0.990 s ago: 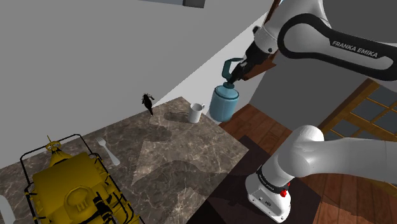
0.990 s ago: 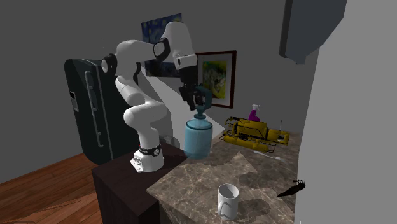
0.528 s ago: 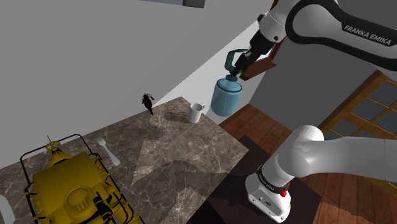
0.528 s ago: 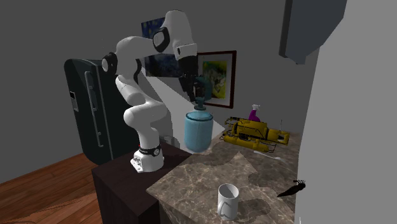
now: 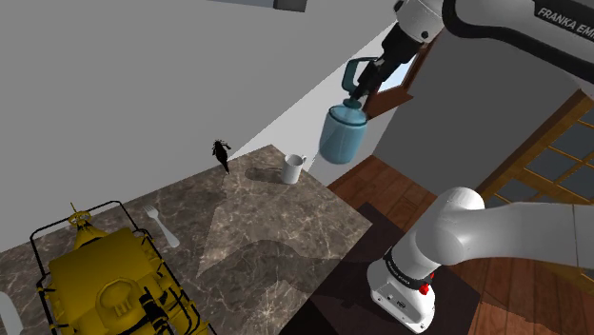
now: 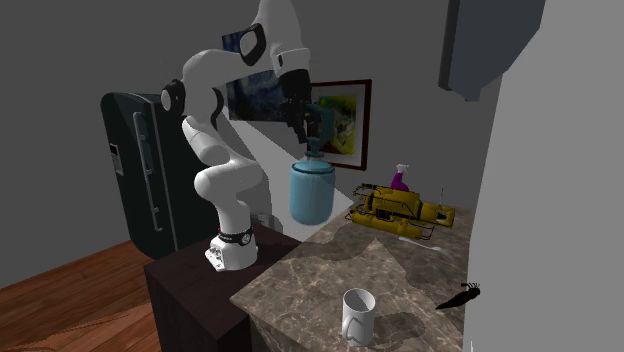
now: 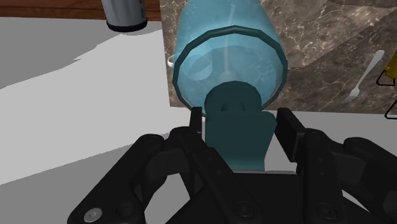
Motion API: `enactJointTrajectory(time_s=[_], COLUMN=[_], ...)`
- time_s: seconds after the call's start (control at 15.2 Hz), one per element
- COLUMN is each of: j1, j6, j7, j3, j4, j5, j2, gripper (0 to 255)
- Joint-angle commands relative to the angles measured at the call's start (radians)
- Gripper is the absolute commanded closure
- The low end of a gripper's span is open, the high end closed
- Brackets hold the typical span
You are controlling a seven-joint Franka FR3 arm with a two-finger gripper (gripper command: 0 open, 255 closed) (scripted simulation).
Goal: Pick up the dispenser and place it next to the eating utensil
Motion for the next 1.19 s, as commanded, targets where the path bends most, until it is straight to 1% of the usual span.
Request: enactJointTrajectory(time_s=[0.0, 1.12], j1=[0.0, 0.001], j6=[-0.021, -0.22], j7=[-0.001, 0.002], j3=[-0.001, -0.002], j4=[0.034, 0.354], j5=[-0.001, -0.001], j2=[0.012, 0.133], gripper=[255, 255])
